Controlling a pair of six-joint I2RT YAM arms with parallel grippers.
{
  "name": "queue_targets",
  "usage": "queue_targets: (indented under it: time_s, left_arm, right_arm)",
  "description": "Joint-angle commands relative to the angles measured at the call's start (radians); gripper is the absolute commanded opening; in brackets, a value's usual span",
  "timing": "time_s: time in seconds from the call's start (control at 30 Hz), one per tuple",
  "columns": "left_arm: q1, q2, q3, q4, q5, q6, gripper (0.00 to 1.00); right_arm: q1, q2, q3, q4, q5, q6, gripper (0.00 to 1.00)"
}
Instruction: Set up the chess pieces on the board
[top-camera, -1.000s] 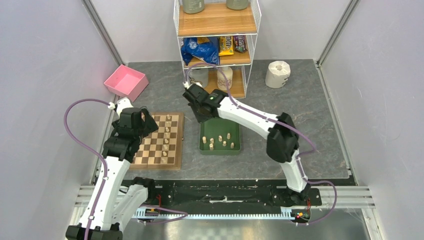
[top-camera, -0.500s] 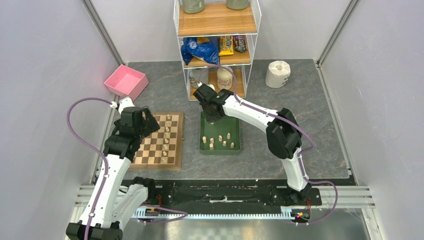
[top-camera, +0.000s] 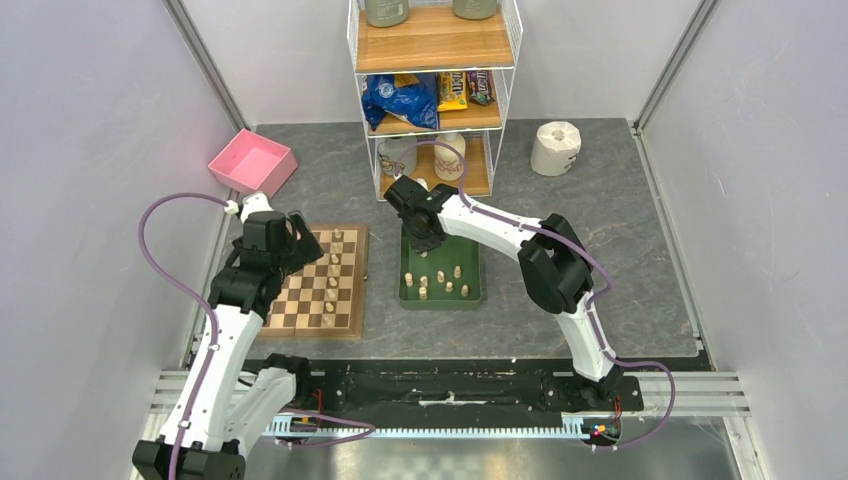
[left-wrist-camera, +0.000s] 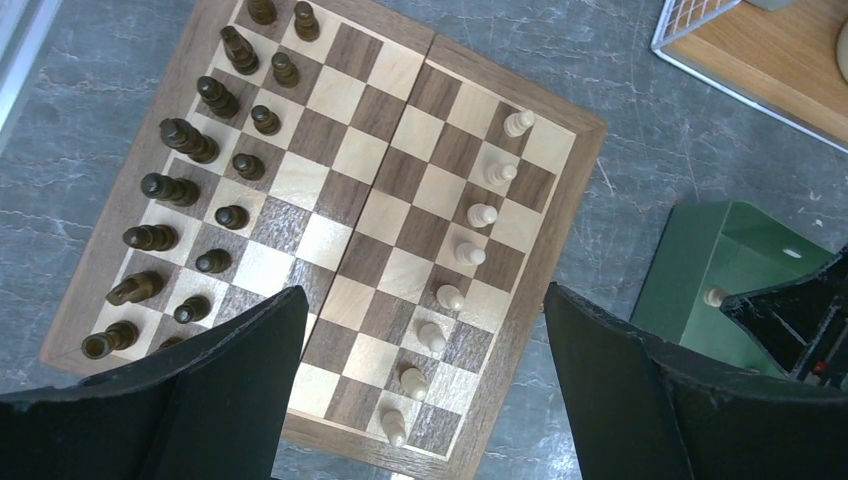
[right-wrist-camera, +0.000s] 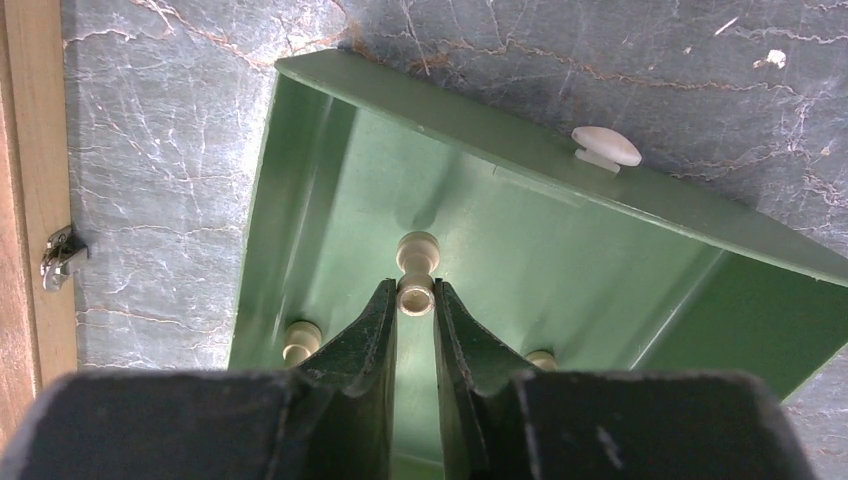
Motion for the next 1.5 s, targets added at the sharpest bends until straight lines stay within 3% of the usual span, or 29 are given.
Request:
queue_targets:
  time_s: [0.0, 0.37, 0.73, 1.1, 1.2, 1.33, 1.47]
  left_arm:
    - [0.005, 0.012, -0.008, 0.046, 0.041, 0.039, 0.95]
    - [0.005, 0.032, -0.006, 0.046, 0.066, 0.043, 0.95]
    - [0.005, 0.034, -0.008, 0.062, 0.138, 0.058, 0.95]
    - [-0.011, 0.095, 0.084, 0.189, 0.371, 0.047, 0.95]
    - [-0.091, 0.149, 0.117, 0.236, 0.356, 0.034, 0.93]
    - [-0.358, 0.308, 0.218, 0.239, 0.150, 0.064, 0.92]
    - [-0.469, 0.504, 0.302, 0.252, 0.184, 0.070, 0.87]
  right_arm:
    - [0.002, 0.013, 0.003, 0.025, -0.004, 0.017, 0.22]
    - [0.001, 0.029, -0.006, 0.032, -0.012, 0.020, 0.26]
    - [0.001, -0.018, -0.006, 0.046, -0.040, 0.021, 0.44]
    - [-0.047, -0.343, -0.181, 0.113, 0.068, 0.022, 0.57]
    - [-0.101, -0.469, -0.288, 0.143, 0.088, 0.063, 0.63]
    - [-0.195, -0.617, -0.424, 0.167, 0.094, 0.105, 0.64]
    - [-0.257, -0.730, -0.521, 0.191, 0.131, 0.125, 0.64]
